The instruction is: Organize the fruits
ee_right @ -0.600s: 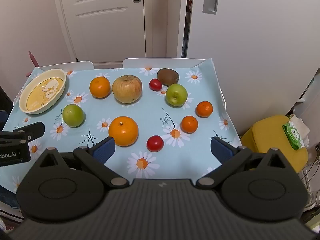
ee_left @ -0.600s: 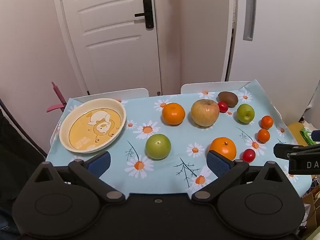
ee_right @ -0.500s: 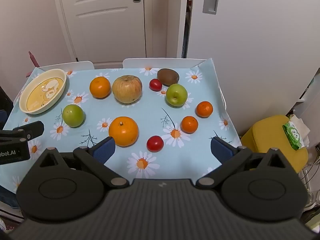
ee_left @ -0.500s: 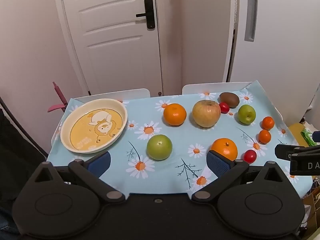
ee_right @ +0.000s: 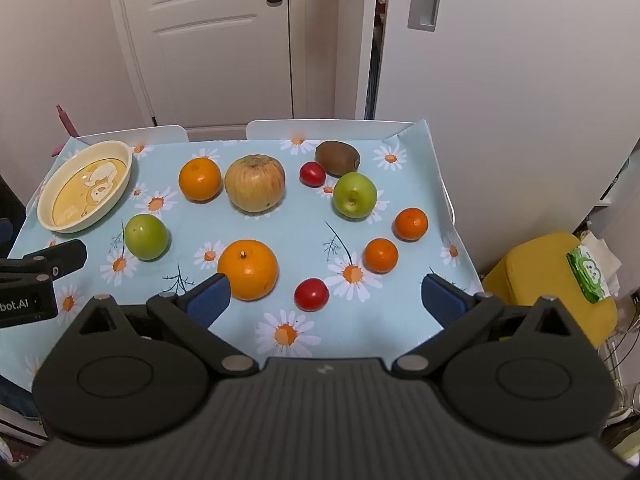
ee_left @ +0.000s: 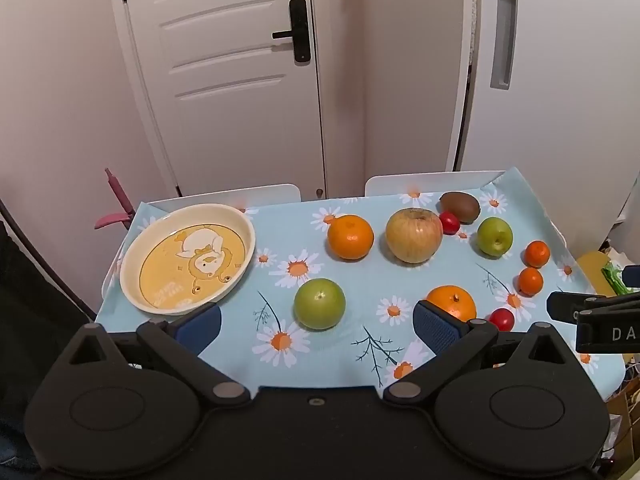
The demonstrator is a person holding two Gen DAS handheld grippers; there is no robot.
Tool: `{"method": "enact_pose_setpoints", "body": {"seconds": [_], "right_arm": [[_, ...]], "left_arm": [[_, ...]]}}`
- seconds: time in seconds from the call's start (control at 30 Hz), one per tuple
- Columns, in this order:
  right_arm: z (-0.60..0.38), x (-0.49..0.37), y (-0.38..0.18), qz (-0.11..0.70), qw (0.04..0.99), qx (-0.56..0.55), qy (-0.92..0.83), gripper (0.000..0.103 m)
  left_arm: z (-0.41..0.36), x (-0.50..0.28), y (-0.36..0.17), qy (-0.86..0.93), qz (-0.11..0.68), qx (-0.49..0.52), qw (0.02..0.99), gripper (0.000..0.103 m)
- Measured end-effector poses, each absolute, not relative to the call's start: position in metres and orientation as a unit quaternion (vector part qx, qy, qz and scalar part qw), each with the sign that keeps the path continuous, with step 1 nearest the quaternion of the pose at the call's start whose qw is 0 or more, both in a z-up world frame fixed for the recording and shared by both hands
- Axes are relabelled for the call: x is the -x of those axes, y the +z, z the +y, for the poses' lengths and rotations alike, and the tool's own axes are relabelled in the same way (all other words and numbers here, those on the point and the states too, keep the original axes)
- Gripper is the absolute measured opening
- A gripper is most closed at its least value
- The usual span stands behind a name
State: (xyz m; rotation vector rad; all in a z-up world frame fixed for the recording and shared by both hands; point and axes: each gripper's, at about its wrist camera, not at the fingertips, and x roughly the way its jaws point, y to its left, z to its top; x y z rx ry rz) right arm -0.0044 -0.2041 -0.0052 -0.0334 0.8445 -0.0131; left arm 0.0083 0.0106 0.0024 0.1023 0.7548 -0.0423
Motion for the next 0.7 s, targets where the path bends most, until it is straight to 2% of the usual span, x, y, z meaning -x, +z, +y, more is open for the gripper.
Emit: {"method": "enact_pose_setpoints", "body": {"seconds": [0.7], "right_arm": [[-0.2009,0.0004,-0.0043,0.410,0.912,0.017,-0.005,0.103]], "left_arm": [[0.0042,-0.0105,0.0020,-0.019,0.370,-0.050,0.927,0.103]]}}
